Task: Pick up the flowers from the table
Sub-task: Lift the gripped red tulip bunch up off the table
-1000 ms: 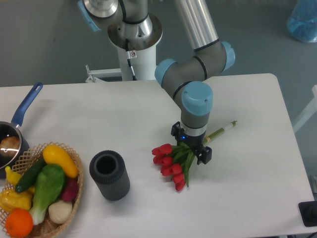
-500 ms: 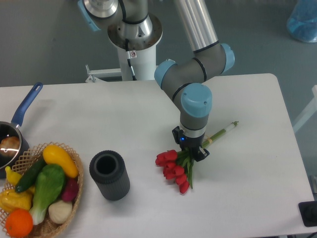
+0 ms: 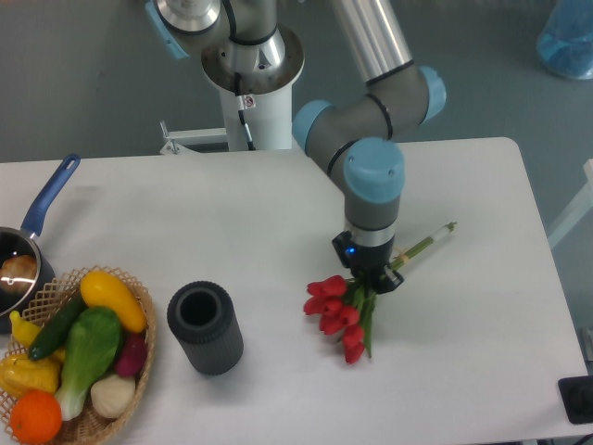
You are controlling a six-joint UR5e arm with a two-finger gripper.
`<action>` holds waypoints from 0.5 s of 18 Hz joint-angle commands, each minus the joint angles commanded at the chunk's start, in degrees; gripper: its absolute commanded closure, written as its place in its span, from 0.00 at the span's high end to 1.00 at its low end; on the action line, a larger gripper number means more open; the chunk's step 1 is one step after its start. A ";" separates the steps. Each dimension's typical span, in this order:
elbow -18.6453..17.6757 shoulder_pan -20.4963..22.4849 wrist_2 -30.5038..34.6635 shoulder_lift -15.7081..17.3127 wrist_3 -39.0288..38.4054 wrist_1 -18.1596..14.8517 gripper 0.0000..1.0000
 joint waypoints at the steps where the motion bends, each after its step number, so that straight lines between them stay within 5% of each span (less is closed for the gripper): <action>1: 0.79 0.35 -0.09 0.44 0.09 -1.31 0.00; 6: 7.73 0.18 -0.09 2.19 0.00 -9.93 0.00; 9: 10.63 0.09 -1.75 2.46 0.00 -11.87 0.00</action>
